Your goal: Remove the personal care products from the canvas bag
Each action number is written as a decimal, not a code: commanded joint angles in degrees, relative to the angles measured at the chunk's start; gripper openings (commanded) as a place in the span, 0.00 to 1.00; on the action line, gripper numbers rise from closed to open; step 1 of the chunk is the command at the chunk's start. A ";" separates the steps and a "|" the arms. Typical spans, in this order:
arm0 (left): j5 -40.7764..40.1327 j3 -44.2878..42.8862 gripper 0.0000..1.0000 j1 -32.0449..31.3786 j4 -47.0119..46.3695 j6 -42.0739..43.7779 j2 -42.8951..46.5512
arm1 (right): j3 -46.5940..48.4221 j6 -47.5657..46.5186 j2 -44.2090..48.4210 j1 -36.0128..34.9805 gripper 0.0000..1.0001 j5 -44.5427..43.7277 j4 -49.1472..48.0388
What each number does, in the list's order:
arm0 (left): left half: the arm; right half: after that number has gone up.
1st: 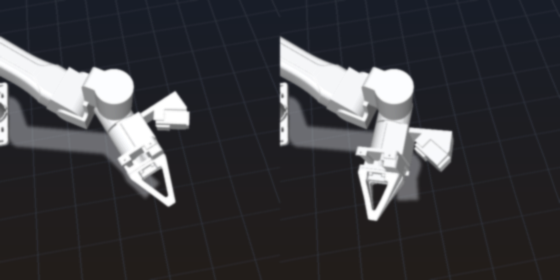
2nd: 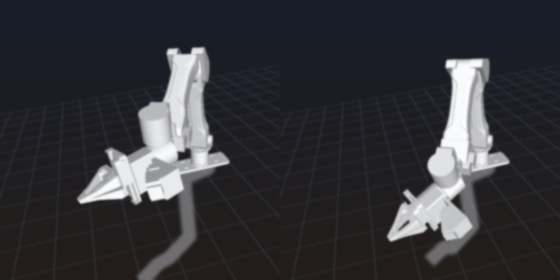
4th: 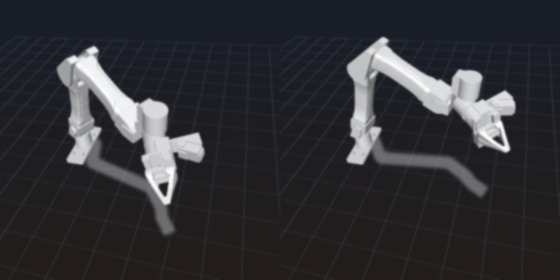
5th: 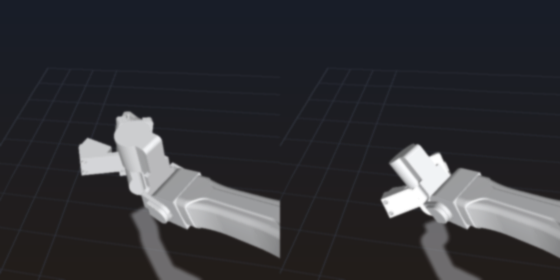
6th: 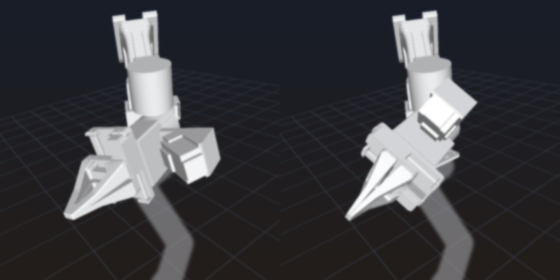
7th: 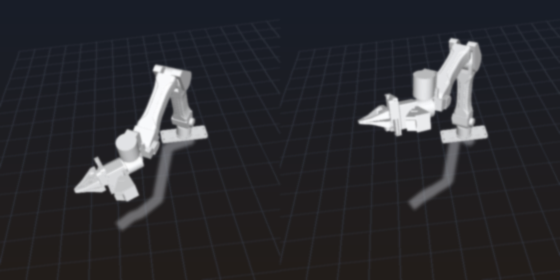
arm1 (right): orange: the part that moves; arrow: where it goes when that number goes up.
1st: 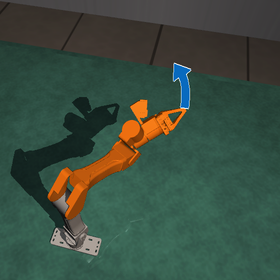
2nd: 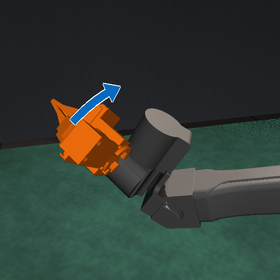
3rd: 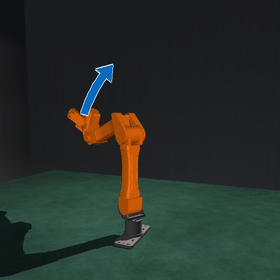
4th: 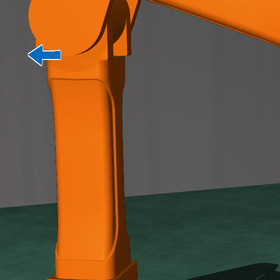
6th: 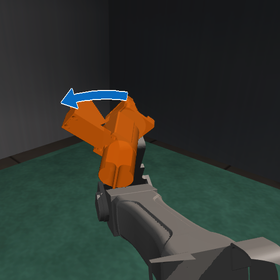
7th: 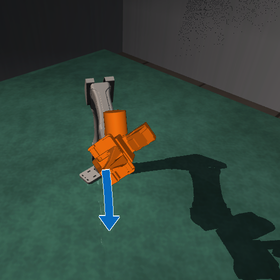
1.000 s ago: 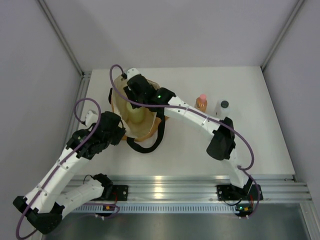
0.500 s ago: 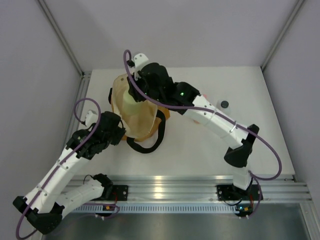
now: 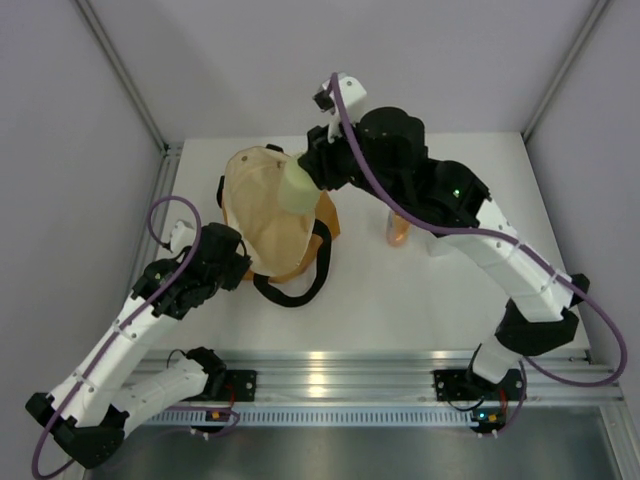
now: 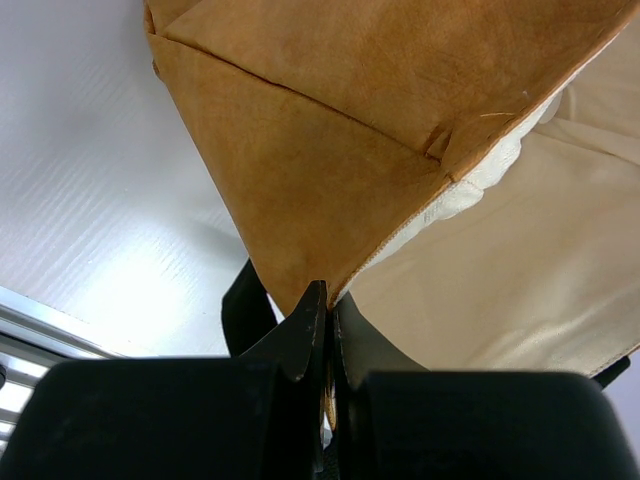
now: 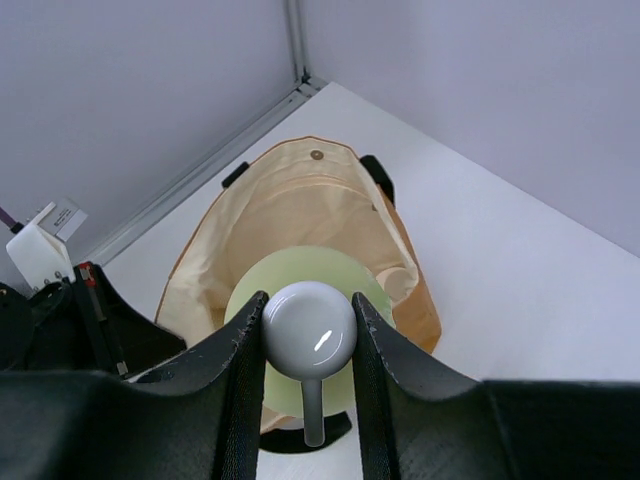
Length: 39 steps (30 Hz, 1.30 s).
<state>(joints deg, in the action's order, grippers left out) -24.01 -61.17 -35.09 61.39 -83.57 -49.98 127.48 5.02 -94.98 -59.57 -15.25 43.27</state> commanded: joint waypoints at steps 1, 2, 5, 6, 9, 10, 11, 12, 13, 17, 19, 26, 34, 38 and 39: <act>-0.07 -1.15 0.00 -0.15 -1.80 -0.37 0.67 | -1.00 -0.63 9.27 0.94 0.00 -5.75 -6.53; -0.07 -1.15 0.00 -0.15 -1.80 -0.37 0.67 | -2.14 -0.53 10.33 1.56 0.00 -7.07 -6.35; -0.07 -1.06 0.00 -0.15 -1.80 -0.37 0.67 | -6.88 1.39 14.37 5.68 0.00 -7.52 -5.56; -0.07 -0.97 0.00 -0.15 -1.80 -0.37 0.76 | -8.11 1.75 15.43 8.13 0.00 -7.95 -5.56; -0.07 -0.97 0.00 -0.15 -1.80 -0.28 0.85 | -14.08 3.15 19.56 14.54 0.00 -8.31 -5.04; -0.07 -0.89 0.00 -0.15 -1.80 -0.28 0.85 | -15.15 3.33 21.66 16.05 0.00 -8.74 -4.60; -0.07 -0.88 0.00 -0.24 -1.80 -0.19 0.93 | -16.29 3.33 22.64 17.63 0.00 -9.27 -4.33; 0.01 -0.88 0.00 -0.24 -1.80 -0.10 0.93 | -18.56 3.33 23.60 21.04 0.00 -10.32 -4.07; 0.02 -0.88 0.00 -0.15 -1.80 -0.01 0.93 | -19.80 3.59 25.53 22.90 0.00 -10.68 -3.37; -0.07 -0.80 0.00 -0.24 -1.80 0.25 1.72 | -27.09 3.95 29.76 33.71 0.00 -9.63 -2.05; -0.07 -0.71 0.00 -0.15 -1.80 0.16 1.99 | -32.10 4.30 31.77 40.83 0.00 -7.00 -2.05; 0.72 -0.53 0.00 -0.24 -1.80 0.34 1.90 | -44.58 6.59 36.53 55.96 0.00 -6.99 -4.94; 1.25 -0.36 0.00 -0.15 -1.88 0.69 2.25 | -62.60 6.85 42.06 58.25 0.00 -8.66 -19.15; 0.98 -0.71 0.00 -0.15 -1.80 1.30 2.43 | -70.85 6.85 43.47 58.34 0.00 -7.96 -26.29; 0.98 -0.80 0.00 -0.15 -1.80 1.48 2.51 | -72.10 6.50 43.91 58.34 0.00 -7.87 -27.69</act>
<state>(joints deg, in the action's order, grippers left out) -23.57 -61.17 -35.09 61.25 -83.11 -48.47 56.58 10.79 -54.59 -2.07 -22.61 34.13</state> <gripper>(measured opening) 0.024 0.324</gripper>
